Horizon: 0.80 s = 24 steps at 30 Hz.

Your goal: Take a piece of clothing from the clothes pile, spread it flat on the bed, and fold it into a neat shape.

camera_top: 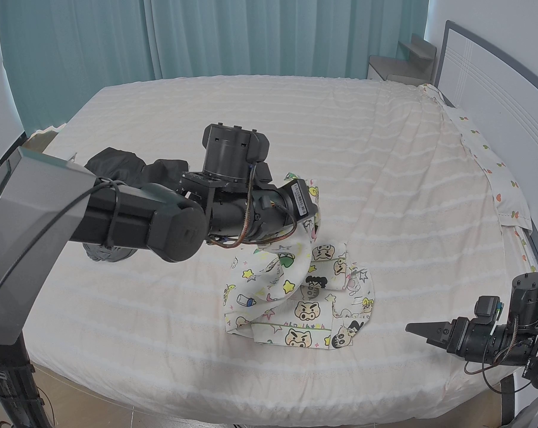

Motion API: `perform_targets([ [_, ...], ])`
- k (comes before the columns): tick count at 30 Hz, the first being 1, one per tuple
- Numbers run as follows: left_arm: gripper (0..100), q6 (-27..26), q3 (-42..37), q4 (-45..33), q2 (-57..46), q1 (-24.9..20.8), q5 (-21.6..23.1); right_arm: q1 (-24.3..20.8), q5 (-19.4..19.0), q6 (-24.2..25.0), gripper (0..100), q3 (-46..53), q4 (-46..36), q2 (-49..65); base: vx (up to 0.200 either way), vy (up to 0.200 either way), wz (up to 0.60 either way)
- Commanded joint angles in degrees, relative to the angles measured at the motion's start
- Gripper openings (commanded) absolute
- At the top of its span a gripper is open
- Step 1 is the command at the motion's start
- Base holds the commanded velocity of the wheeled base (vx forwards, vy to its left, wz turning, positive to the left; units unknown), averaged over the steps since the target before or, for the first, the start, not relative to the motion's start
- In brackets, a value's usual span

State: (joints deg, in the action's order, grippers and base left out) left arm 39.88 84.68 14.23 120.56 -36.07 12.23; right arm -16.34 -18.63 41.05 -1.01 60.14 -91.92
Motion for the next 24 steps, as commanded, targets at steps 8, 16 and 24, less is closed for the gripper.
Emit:
perform_targets([
  [8, 0, 1.08, 3.13, 1.07, 2.57, 0.12, 4.82, -0.01, -0.01, 0.00, 100, 1.01, -0.02, 0.34, 0.000, 0.000, 0.00],
  [16, 100, 1.52, 3.48, 1.07, 2.92, 0.30, 7.99, -0.01, -0.01, -0.09, 100, 1.01, -0.02, 0.25, 0.000, 0.000, 0.00],
  [24, 100, 1.26, 3.57, 1.07, 2.92, 0.39, 7.90, -0.01, -0.01, 0.00, 100, 1.01, -0.02, 0.34, 0.000, 0.000, 0.00],
])
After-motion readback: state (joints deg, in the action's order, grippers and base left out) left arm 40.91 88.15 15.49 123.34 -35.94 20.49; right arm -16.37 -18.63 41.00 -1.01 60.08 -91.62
